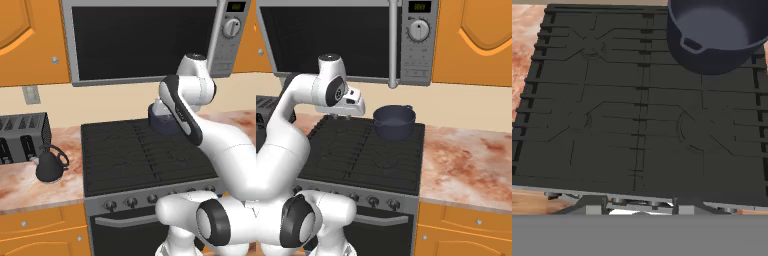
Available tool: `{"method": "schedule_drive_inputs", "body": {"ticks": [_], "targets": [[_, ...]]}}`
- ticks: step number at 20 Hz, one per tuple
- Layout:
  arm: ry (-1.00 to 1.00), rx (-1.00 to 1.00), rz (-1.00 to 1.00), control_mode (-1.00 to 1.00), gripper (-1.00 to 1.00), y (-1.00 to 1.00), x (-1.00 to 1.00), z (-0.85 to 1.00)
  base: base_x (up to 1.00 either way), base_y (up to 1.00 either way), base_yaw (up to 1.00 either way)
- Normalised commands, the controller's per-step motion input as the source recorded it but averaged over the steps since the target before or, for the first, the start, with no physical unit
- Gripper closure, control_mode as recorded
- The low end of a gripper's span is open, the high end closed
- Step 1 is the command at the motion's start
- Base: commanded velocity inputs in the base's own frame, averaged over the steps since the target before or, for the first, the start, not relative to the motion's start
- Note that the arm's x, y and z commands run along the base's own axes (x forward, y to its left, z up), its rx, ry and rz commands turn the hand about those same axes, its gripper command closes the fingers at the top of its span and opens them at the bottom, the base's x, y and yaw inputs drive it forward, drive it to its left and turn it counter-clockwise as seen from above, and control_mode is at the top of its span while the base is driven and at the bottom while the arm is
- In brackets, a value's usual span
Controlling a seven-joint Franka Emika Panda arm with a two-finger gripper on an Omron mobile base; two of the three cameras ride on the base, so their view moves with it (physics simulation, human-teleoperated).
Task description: Pick the kettle from the counter and place it on a stove burner. Then turn the burner on.
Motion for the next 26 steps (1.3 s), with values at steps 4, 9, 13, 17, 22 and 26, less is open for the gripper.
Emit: {"method": "schedule_drive_inputs", "body": {"ticks": [4, 9, 13, 17, 22, 26], "targets": [[-0.09, 0.00, 0.00, -1.00, -1.00, 0.06, -0.26, 0.00, 0.00, 0.00, 0.00], [-0.04, 0.03, 0.10, -1.00, -1.00, 0.63, -0.10, 0.00, 0.00, 0.00, 0.00], [0.00, 0.04, 0.27, -1.00, -1.00, 0.82, -0.08, 0.00, 0.00, 0.00, 0.00], [0.00, 0.06, 0.34, -1.00, -1.00, 0.79, -0.03, 0.00, 0.00, 0.00, 0.00], [0.00, 0.08, 0.41, -1.00, -1.00, 0.61, -0.12, -0.16, 0.00, 0.00, 0.00], [0.00, 0.10, 0.39, -1.00, -1.00, 0.45, -0.20, -0.29, 0.00, 0.00, 0.00]]}}
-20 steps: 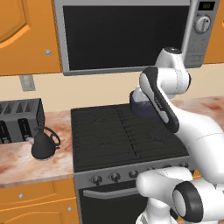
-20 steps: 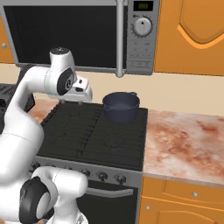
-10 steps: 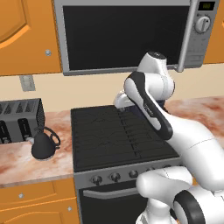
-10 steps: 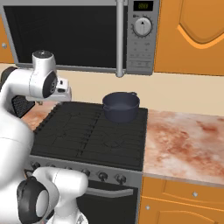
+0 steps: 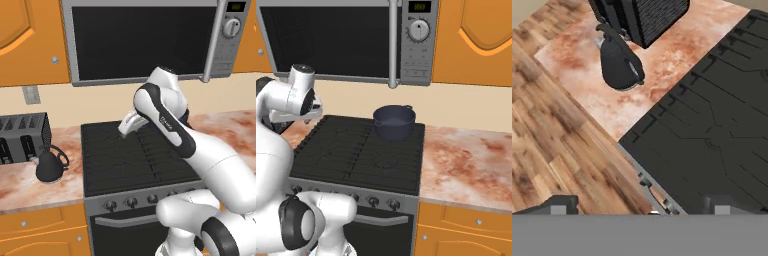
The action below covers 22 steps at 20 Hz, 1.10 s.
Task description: Pick the kettle from the counter and place it on a stove burner. Then turn the burner on.
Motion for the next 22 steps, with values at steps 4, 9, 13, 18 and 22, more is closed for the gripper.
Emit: {"method": "schedule_drive_inputs", "body": {"ticks": [4, 9, 13, 18, 22], "targets": [[0.00, 0.06, 0.36, -1.00, -1.00, 0.42, -0.15, -0.31, 0.00, 0.00, 0.00], [0.00, 0.02, 0.31, -1.00, -1.00, 0.53, -0.01, -0.28, 0.00, 0.00, 0.00], [0.00, 0.00, 0.23, -1.00, -1.00, 0.62, 0.00, -0.31, 0.00, 0.00, 0.00], [0.00, 0.00, 0.17, -1.00, -1.00, 0.66, 0.00, -0.25, 0.00, 0.00, 0.00], [0.00, 0.00, 0.08, -1.00, -1.00, 0.65, 0.12, -0.23, 0.00, 0.00, 0.00]]}}
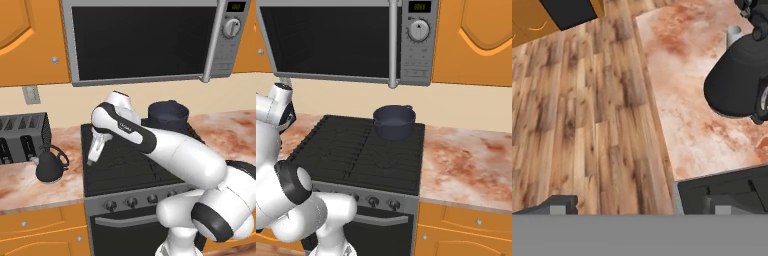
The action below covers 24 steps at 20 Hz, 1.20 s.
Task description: Pick the kettle from the counter and place it on a stove burner. Then turn the burner on.
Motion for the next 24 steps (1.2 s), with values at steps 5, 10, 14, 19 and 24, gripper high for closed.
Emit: {"method": "schedule_drive_inputs", "body": {"ticks": [5, 10, 14, 19, 24], "targets": [[0.00, 0.00, 0.00, -1.00, -1.00, 0.40, 0.22, -0.01, 0.00, 0.00, 0.00], [-0.01, -0.05, 0.00, -1.00, -1.00, 0.27, 0.31, 0.00, 0.00, 0.00, 0.00], [-0.02, -0.06, 0.00, -1.00, -1.00, 0.16, 0.33, 0.00, 0.00, 0.00, 0.00], [0.00, -0.04, 0.00, -1.00, -1.00, 0.08, 0.36, -0.04, 0.00, 0.00, 0.00], [0.00, 0.00, 0.00, -1.00, -1.00, 0.13, 0.30, -0.23, 0.00, 0.00, 0.00]]}}
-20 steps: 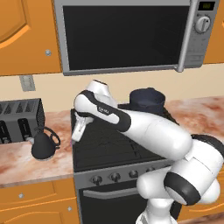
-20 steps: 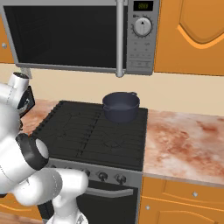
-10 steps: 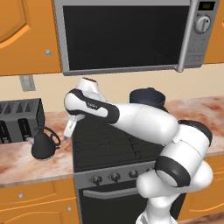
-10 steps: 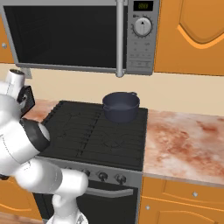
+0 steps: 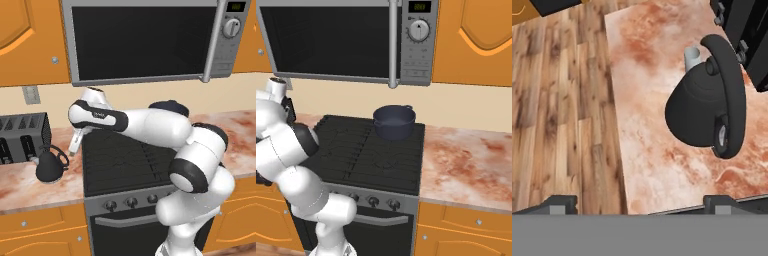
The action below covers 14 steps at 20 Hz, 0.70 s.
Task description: Pick the kettle from the counter and place it on a stove burner. Then turn the burner on.
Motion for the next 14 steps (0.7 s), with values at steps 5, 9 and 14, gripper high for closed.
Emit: {"method": "schedule_drive_inputs", "body": {"ticks": [5, 9, 14], "targets": [[0.00, 0.00, 0.00, -1.00, -1.00, 0.23, 0.26, -0.30, 0.00, 0.00, 0.00], [0.00, 0.00, 0.00, -1.00, -1.00, 0.23, 0.20, -0.18, 0.00, 0.00, 0.00], [0.00, 0.00, 0.00, -1.00, -1.00, 0.20, 0.22, -0.14, 0.00, 0.00, 0.00]]}}
